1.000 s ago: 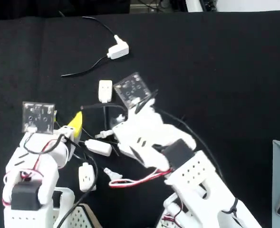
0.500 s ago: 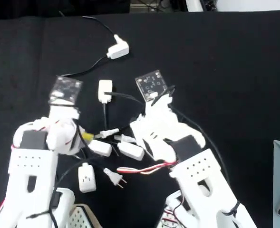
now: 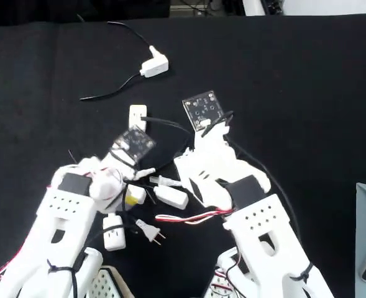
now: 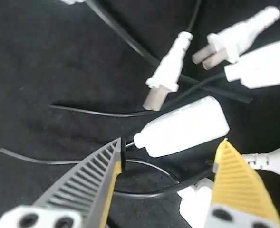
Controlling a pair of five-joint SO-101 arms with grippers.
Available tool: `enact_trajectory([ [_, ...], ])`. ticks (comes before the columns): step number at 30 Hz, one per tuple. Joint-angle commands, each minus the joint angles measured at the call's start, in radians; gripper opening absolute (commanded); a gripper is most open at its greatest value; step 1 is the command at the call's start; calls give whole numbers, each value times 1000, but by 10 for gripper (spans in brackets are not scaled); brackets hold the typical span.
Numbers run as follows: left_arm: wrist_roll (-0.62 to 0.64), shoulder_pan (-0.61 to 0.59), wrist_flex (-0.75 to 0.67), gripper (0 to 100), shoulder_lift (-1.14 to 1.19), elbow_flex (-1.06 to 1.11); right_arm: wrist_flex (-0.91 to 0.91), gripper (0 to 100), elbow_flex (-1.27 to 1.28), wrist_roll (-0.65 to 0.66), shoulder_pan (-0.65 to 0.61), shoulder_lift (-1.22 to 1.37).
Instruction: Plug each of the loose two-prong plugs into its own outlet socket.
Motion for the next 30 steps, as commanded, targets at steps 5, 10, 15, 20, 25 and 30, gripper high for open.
enact_trajectory([
  [5,-15,13,-64,306,0,16,3,11,-5,-2,14,-25],
  [10,-14,44,-64,305,0,59,3,11,-5,-2,14,-25],
  [15,-9,143,-91,183,-2,96,3,11,-5,-3,14,-25],
  [20,106,160,-115,23,-9,82,3,11,-5,-3,14,-25],
  [25,135,125,-38,28,-11,39,3,11,-5,-2,14,-25],
  [30,130,61,-28,55,-2,4,3,11,-5,-2,14,-25],
])
